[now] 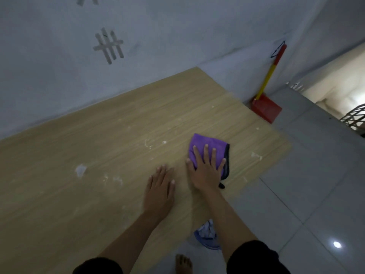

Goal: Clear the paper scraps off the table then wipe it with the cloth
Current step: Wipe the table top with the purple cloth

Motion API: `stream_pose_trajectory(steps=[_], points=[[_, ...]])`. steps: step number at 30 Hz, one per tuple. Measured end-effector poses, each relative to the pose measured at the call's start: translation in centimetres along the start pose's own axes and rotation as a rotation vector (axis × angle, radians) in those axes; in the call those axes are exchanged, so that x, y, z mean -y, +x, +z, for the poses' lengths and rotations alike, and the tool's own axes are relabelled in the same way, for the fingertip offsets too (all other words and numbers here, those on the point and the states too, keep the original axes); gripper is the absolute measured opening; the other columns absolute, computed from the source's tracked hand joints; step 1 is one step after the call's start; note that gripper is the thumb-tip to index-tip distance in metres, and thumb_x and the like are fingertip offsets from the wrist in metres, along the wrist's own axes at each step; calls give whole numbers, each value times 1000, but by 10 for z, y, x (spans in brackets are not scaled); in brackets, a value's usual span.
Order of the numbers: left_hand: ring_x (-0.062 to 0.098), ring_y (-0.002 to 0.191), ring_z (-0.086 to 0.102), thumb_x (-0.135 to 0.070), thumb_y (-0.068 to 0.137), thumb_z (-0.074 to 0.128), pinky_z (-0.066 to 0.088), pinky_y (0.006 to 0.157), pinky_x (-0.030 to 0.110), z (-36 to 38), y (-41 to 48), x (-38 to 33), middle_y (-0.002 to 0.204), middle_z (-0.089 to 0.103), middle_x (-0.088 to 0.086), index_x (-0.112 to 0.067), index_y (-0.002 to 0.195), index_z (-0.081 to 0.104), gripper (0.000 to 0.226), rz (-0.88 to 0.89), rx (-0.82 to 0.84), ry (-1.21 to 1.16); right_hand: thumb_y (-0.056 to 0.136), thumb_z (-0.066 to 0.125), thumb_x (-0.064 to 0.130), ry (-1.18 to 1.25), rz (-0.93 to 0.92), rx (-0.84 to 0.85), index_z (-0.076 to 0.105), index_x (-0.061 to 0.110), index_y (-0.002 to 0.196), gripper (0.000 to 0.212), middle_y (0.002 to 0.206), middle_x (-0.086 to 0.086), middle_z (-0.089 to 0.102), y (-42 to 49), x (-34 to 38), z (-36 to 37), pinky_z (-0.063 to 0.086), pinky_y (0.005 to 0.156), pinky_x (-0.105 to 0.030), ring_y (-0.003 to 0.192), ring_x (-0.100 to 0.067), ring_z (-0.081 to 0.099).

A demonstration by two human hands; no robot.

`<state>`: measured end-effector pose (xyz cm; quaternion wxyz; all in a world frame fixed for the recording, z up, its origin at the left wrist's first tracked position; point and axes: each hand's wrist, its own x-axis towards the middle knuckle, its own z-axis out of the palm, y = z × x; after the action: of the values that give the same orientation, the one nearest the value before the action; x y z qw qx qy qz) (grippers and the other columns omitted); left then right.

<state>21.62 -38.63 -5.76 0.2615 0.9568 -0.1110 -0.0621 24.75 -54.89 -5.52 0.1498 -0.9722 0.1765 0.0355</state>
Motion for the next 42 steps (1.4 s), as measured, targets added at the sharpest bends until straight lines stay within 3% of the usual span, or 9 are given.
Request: stream_pose_trajectory(steps=[13,18,21,24,27,30,33,38,42], points=[[0,137,-12,-52,82,-4,-3,116,31,15,17,-28,157,5,-6,-33,144,14,67,86,86,62,97,15,50,153,569,-73,-5,35,146,55,156,-4,-15,23,-69,-29,-11,109,-63,142,-28,-20],[2,138,-14,-52,82,-5,-5,118,34,4,-11,-16,157,3,-5,-33,144,15,68,86,87,57,98,19,45,327,660,-145,5,33,147,52,157,-7,-9,-46,-65,-13,4,114,-57,143,-34,-9],[2,137,-15,-53,81,-6,-4,118,35,-3,-26,-6,157,3,-5,-32,144,15,70,72,89,60,99,22,40,472,707,-239,22,26,145,49,157,-12,3,-76,-63,-8,10,113,-52,141,-41,4],[5,139,-13,-54,79,-7,-5,117,34,-14,-43,4,157,2,-3,-32,144,15,73,47,86,80,99,28,36,517,577,-428,44,13,135,45,153,-19,19,-94,-41,-11,23,109,-56,137,-45,20],[11,144,-7,-54,76,-8,-4,117,34,-22,-59,15,157,3,-2,-32,144,17,76,0,71,87,98,23,39,402,217,-491,53,5,124,52,144,-28,34,-108,1,-9,32,105,-55,133,-45,31],[16,145,-3,-52,75,-7,-3,117,35,-29,-74,28,157,4,2,-28,145,18,78,-41,50,89,98,26,37,308,-126,-405,56,9,119,47,143,-25,38,-136,45,15,26,109,-49,136,-38,29],[26,144,4,-44,73,2,-8,114,31,-37,-90,49,154,3,9,-14,145,16,79,-25,22,125,97,26,47,238,-395,-199,62,18,114,49,144,-7,39,-166,71,46,19,109,-46,136,-28,31],[19,145,0,-51,72,-4,-1,116,34,-54,-105,87,157,6,6,-23,144,20,82,-124,-3,91,90,24,58,128,-402,-48,43,36,133,52,151,9,28,-149,56,47,1,115,-38,143,-15,14],[16,145,-2,-53,72,-8,0,116,33,-66,-97,102,157,4,3,-27,145,19,82,-151,-36,100,93,12,57,31,-119,13,14,34,146,58,157,5,3,-101,48,29,-9,116,-43,144,-16,-6]])
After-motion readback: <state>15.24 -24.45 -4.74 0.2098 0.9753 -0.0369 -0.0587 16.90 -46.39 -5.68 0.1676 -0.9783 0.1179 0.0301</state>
